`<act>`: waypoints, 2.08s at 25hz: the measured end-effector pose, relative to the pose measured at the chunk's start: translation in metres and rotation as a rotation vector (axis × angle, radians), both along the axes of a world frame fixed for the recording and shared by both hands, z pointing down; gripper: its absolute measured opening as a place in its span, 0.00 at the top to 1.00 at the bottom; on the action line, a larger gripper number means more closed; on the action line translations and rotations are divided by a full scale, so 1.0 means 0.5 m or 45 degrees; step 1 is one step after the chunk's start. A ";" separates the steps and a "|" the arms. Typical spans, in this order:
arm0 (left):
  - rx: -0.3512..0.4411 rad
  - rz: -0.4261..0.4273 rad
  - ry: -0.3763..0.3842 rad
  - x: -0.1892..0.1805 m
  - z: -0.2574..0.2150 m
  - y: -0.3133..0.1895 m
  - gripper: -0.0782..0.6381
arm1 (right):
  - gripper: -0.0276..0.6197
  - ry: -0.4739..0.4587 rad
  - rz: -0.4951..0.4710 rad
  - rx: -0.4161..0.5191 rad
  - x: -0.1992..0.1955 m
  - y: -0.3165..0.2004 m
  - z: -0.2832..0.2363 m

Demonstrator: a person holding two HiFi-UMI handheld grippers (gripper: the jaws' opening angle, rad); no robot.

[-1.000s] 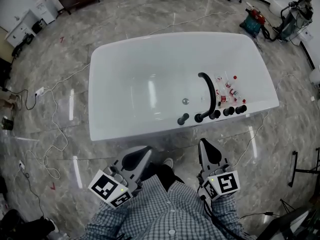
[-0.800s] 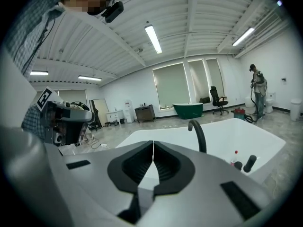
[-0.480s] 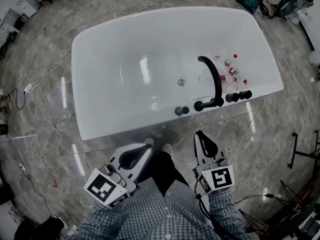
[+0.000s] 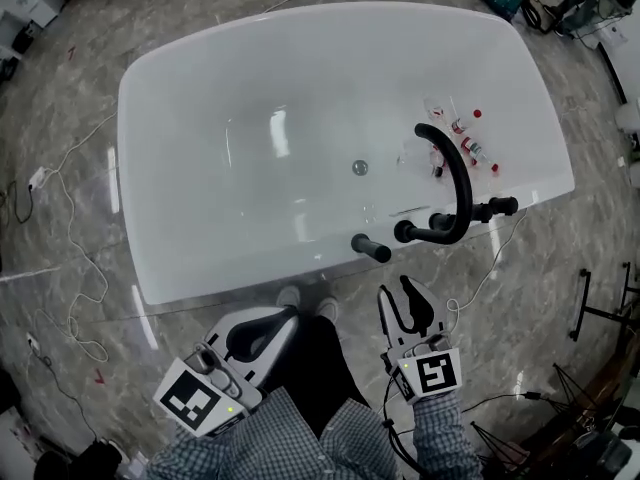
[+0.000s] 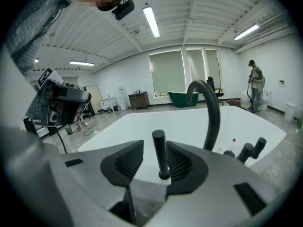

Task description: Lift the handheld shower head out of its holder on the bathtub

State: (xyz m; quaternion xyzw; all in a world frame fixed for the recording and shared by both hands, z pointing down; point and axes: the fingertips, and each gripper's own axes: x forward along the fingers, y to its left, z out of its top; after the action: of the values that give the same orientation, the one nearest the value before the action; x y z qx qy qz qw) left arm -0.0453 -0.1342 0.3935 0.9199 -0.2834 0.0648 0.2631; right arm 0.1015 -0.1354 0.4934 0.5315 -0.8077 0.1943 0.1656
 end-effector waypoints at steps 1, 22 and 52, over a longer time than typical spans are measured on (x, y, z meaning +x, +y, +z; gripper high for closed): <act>-0.002 0.002 0.014 0.002 0.002 -0.004 0.88 | 0.76 0.010 -0.012 0.001 -0.007 -0.002 0.011; -0.052 0.014 -0.021 0.014 0.197 -0.033 0.88 | 0.70 0.088 0.027 -0.087 -0.019 -0.085 0.325; -0.130 0.007 -0.071 -0.007 0.277 -0.012 0.88 | 0.78 0.081 -0.014 0.074 -0.047 -0.168 0.385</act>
State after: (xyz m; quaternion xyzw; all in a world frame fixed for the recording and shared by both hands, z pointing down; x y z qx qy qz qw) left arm -0.0490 -0.1400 0.5322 0.9040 -0.2843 0.1055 0.3013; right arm 0.0781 -0.2192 0.6861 0.5376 -0.8101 0.1530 0.1767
